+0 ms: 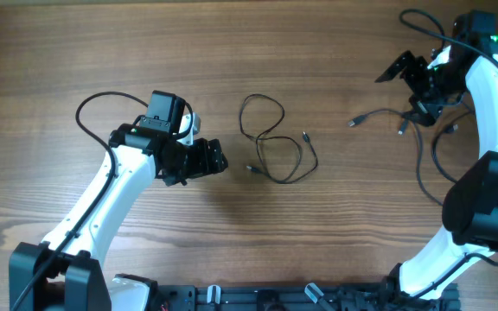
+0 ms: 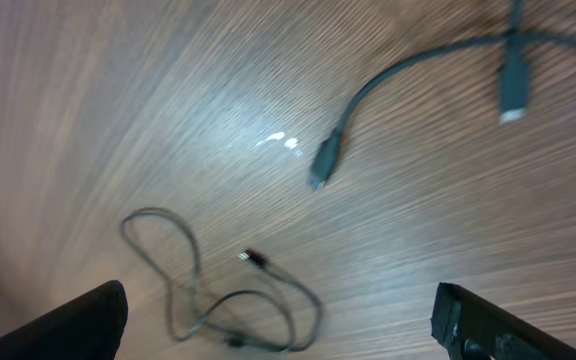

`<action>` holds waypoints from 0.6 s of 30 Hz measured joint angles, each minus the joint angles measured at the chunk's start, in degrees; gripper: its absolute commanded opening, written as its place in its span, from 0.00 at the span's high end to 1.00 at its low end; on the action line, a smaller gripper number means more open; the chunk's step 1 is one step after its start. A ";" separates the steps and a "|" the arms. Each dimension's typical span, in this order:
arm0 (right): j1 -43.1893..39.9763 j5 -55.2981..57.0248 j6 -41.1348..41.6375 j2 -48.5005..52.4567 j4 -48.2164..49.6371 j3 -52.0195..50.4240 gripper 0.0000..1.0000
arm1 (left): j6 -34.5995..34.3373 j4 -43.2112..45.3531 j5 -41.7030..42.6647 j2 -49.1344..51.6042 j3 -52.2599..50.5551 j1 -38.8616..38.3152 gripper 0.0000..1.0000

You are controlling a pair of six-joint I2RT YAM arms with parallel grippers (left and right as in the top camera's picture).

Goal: Untangle cables

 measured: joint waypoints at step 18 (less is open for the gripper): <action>2.19 15.89 13.40 6.12 -24.92 27.21 0.01 | 0.00 -0.02 0.00 0.00 0.00 0.00 0.11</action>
